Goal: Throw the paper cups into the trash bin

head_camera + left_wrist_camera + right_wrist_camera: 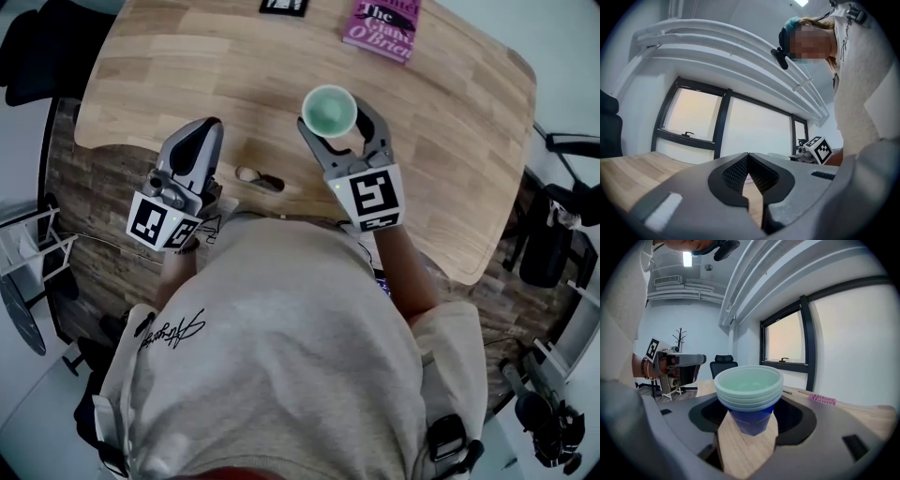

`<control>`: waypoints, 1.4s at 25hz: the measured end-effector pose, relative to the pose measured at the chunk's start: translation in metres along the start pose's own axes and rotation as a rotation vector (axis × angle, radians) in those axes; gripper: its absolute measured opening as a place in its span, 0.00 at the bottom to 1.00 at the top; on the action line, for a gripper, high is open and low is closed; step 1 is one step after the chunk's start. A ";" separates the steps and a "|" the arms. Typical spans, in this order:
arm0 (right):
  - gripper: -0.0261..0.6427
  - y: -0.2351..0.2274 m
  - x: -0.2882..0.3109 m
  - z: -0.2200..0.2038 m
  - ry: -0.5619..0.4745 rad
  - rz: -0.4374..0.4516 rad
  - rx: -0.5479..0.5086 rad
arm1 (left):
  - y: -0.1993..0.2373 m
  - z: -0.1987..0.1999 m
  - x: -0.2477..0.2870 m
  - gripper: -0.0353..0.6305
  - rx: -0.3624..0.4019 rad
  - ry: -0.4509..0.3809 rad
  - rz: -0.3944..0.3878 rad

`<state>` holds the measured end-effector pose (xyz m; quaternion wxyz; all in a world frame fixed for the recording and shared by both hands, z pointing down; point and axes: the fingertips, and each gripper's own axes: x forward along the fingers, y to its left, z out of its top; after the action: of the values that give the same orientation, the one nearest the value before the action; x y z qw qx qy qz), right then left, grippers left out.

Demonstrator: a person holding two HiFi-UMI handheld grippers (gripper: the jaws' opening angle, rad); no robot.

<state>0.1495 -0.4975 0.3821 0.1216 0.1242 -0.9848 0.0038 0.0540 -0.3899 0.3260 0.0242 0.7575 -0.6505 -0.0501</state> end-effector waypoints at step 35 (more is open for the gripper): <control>0.47 0.199 0.056 0.032 -0.027 0.284 -0.122 | 0.034 0.019 -0.202 0.06 0.018 -0.042 0.291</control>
<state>0.0400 -0.3191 0.3687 0.1140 -0.0239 -0.9924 -0.0407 -0.0114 -0.1949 0.3196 0.0107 0.6542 -0.7541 -0.0562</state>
